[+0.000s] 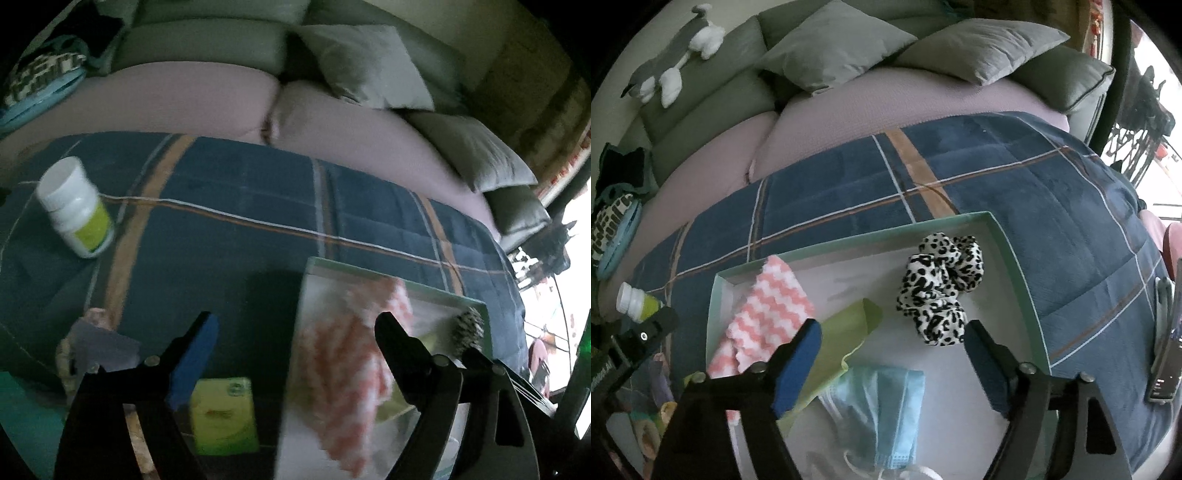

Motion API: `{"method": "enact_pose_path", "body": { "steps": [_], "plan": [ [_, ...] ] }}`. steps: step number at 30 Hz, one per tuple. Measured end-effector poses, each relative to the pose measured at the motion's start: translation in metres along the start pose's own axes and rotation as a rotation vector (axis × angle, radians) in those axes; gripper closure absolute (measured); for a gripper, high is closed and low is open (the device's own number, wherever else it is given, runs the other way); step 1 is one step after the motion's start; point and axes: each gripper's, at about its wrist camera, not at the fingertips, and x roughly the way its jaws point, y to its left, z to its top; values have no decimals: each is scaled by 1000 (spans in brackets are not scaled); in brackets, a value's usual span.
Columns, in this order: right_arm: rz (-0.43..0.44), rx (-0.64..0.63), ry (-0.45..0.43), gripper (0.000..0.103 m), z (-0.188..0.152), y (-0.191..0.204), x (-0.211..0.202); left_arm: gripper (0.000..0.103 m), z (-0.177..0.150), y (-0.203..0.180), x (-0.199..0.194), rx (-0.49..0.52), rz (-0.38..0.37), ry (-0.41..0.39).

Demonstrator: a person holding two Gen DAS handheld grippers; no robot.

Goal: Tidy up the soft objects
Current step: 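Reach the left gripper to the purple packet while the right gripper reaches the green tissue pack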

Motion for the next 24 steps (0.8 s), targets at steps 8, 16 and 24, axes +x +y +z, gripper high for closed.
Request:
{"method": "enact_pose_path", "body": {
  "steps": [8, 16, 24],
  "plan": [
    [-5, -26, -12, 6, -1, 10, 1, 7, 4, 33, -8, -80, 73, -28],
    [12, -47, -24, 0, -2, 24, 1, 3, 6, 50, -19, -122, 112, -68],
    [73, -104, -28, 0, -6, 55, -2, 2, 4, 85, -36, -184, 156, -80]
  ]
}}
